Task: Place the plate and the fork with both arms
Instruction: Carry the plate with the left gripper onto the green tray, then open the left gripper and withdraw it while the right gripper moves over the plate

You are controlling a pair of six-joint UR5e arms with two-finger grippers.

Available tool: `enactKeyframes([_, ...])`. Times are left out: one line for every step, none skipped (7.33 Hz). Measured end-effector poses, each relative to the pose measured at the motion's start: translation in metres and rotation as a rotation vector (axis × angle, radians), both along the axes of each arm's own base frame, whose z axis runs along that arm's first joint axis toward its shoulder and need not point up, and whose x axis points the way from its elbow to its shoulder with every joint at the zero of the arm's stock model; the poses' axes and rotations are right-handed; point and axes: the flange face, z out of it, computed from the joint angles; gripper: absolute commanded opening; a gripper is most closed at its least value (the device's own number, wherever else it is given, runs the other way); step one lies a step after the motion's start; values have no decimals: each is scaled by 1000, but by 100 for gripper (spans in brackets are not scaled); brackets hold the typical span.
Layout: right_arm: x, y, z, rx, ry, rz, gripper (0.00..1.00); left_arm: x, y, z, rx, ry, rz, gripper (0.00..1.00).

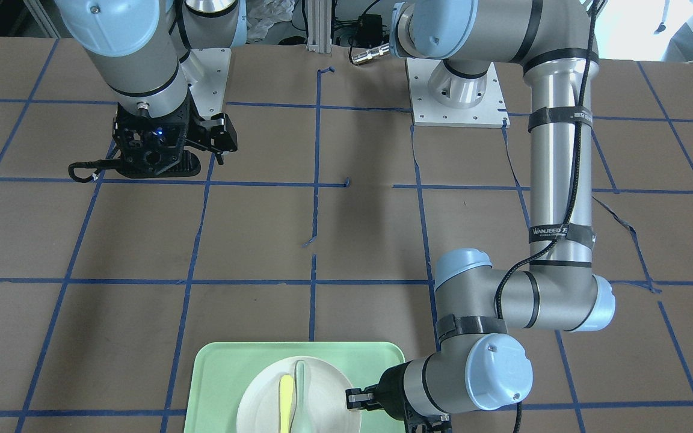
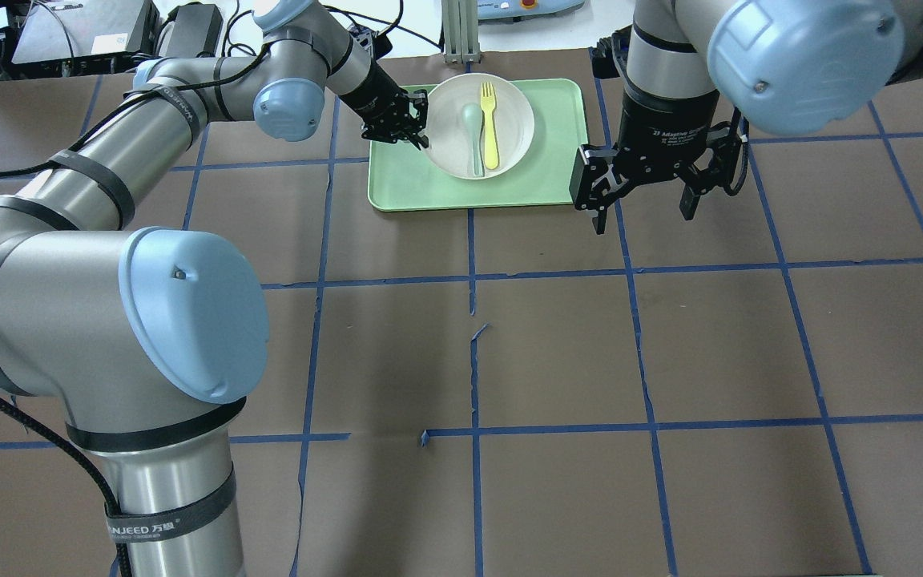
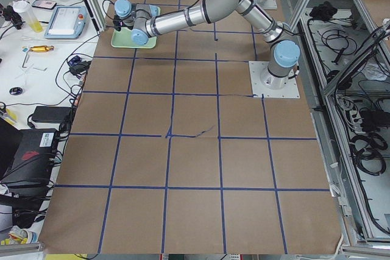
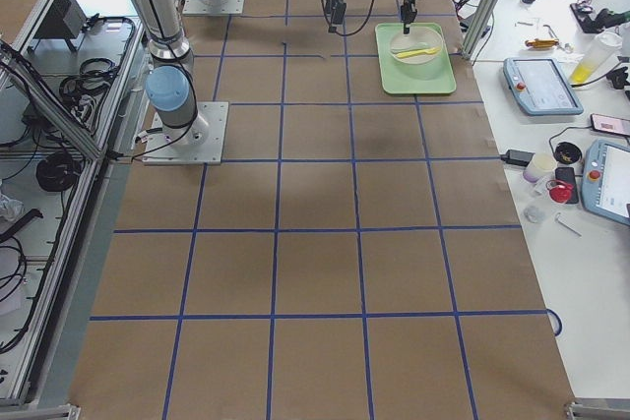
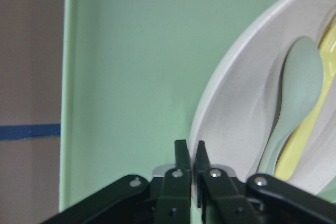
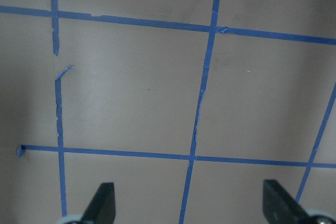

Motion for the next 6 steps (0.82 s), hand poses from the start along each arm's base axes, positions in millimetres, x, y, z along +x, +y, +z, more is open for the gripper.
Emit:
enactKeyframes([0,0,0,0,0,0,100,-3,1,-3,-4,0,-19,0])
enactKeyframes([0,0,0,0,0,0,100,-3,2,-6,-13,-7,-45,0])
enactKeyframes([0,0,-1,1,0,0,100,-2,2,-9,-23,-25,-72,0])
enactKeyframes([0,0,-1,2,0,0,100,0,3,-12,-32,-43,-94,0])
enactKeyframes([0,0,-1,2,0,0,100,1,3,-13,-40,-56,-110,56])
enactKeyframes([0,-1,-1,1,-1,-1,100,2,3,-13,-45,-67,-119,83])
